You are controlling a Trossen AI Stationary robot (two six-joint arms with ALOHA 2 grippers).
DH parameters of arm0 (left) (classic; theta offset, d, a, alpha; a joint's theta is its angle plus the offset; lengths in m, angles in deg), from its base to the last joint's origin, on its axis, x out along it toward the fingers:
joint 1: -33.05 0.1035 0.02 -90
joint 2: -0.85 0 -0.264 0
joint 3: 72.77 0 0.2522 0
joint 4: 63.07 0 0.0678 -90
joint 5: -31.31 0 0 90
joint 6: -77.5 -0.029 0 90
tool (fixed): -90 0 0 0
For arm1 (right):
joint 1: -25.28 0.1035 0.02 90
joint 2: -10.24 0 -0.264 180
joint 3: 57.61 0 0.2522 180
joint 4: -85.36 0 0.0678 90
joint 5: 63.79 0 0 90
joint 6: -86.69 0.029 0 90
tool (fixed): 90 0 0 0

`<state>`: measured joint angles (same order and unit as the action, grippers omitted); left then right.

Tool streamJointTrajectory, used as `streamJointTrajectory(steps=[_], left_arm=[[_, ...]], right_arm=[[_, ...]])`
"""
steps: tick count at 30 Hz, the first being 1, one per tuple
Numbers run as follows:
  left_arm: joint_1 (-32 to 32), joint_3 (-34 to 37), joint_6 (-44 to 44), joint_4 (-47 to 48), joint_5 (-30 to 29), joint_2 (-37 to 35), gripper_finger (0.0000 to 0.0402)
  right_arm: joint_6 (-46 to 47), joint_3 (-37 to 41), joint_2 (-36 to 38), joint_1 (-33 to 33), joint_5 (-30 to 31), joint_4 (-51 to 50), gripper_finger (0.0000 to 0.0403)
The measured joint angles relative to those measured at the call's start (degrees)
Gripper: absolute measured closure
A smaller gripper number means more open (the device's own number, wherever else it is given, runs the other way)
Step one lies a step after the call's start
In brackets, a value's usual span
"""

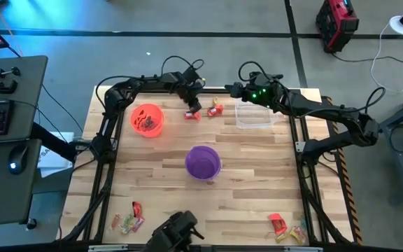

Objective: Sort candy by brand, put in halloween buckets
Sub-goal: Put the orange gummy into the orange bucket

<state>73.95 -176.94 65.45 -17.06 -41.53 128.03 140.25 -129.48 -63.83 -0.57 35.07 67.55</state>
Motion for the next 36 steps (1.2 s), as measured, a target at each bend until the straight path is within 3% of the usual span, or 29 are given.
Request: streamJointTrajectory(steps=[13, 23, 36], left_arm=[[3.0, -0.1, 0.9, 14.2, -5.1, -0.1, 0.0401], [1.9, 0.1, 3.5, 26.2, -5.9, -0.6, 0.0401], [-2.3, 0.5, 4.5, 23.3, -9.9, -8.0, 0.0401]], right_arm=[[0.1, 0.0, 0.0, 0.1, -0.4, 0.0, 0.0179], [-1.2, 0.0, 0.0, 0.1, -0.4, -0.1, 0.0179], [-4.8, 0.0, 0.0, 0.0, 0.7, -0.7, 0.0179]])
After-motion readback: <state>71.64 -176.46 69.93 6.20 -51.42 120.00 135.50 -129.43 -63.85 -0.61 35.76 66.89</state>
